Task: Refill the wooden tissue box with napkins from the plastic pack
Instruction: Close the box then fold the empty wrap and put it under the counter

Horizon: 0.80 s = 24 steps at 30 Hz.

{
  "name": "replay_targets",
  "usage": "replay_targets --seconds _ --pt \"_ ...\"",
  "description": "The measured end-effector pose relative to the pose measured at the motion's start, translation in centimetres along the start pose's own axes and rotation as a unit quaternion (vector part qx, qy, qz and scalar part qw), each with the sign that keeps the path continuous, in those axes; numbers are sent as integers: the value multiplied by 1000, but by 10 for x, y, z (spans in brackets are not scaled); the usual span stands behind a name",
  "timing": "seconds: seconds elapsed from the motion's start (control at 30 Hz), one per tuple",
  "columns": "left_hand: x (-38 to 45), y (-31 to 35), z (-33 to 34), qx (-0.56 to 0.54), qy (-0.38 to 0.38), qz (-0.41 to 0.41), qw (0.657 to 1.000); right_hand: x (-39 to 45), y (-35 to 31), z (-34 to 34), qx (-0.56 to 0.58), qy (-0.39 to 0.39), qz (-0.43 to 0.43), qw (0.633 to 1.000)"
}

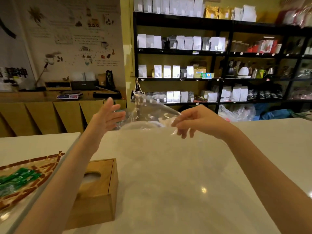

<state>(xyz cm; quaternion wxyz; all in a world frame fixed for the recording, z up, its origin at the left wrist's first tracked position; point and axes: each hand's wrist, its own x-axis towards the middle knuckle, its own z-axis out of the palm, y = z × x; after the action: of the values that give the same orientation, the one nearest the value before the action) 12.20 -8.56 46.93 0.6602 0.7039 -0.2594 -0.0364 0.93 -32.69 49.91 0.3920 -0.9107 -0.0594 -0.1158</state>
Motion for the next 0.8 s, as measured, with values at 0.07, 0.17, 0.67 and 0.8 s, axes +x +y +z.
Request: replay_targets --seconds 0.07,0.17,0.67,0.8 --pt "1 -12 -6 -82 -9 -42 996 0 2 -9 104 25 4 994" --pt "-2 -24 1 -254 -81 -136 954 3 11 -14 266 61 31 961" --pt "-13 -32 25 -168 -132 -141 967 3 57 37 385 22 129 914" --pt "-12 -32 21 -178 -133 -146 964 5 62 41 383 36 133 913"
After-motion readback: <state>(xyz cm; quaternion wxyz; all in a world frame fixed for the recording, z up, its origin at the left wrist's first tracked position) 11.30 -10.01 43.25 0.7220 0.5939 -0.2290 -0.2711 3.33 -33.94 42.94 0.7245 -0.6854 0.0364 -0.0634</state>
